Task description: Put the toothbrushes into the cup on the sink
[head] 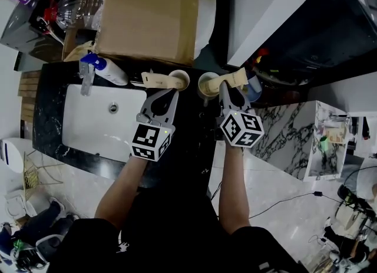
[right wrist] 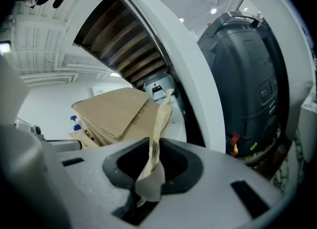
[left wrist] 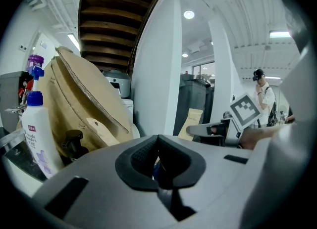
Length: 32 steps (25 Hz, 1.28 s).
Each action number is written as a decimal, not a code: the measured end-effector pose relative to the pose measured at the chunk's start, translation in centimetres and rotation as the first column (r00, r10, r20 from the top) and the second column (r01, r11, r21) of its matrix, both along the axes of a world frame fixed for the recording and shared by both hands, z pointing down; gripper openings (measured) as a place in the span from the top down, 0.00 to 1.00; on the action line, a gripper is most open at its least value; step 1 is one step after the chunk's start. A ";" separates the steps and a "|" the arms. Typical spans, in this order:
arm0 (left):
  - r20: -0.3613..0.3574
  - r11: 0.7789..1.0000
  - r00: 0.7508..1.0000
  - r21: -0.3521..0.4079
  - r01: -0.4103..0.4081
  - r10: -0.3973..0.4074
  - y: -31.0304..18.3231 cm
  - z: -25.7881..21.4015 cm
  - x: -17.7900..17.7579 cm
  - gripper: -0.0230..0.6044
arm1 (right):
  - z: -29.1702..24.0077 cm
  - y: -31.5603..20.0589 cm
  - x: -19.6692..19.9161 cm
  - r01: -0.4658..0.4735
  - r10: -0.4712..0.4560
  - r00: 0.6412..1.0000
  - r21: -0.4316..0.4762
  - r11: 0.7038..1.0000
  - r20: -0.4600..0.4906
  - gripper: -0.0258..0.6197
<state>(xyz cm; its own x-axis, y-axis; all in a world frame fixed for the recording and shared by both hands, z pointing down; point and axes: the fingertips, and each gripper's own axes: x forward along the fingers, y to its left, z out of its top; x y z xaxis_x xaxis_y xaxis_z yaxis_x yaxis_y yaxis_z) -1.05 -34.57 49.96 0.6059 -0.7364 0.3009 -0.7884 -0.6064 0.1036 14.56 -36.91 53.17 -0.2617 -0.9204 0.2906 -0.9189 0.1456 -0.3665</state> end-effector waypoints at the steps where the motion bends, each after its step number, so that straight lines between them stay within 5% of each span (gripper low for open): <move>1: 0.000 1.000 1.000 0.001 -0.001 0.001 0.0 0.0 0.1 0.96 | 0.1 0.1 0.0 0.002 -0.002 1.000 -0.003 1.000 -0.002 0.87; 7: 0.002 1.000 1.000 0.009 -0.002 0.002 0.3 -0.3 0.4 0.96 | 0.6 0.6 0.0 0.013 -0.013 1.000 -0.026 1.000 -0.006 0.72; 22: 0.015 0.997 0.999 0.075 0.032 -0.034 2.8 -2.9 -0.6 0.96 | -1.9 5.1 1.2 -0.014 0.014 1.000 0.021 1.000 -0.014 0.71; 32: -0.017 0.993 0.999 0.107 0.043 -0.041 6.9 -5.1 -1.8 0.96 | -5.0 9.5 0.1 0.023 -0.019 0.999 0.096 0.995 -0.043 0.96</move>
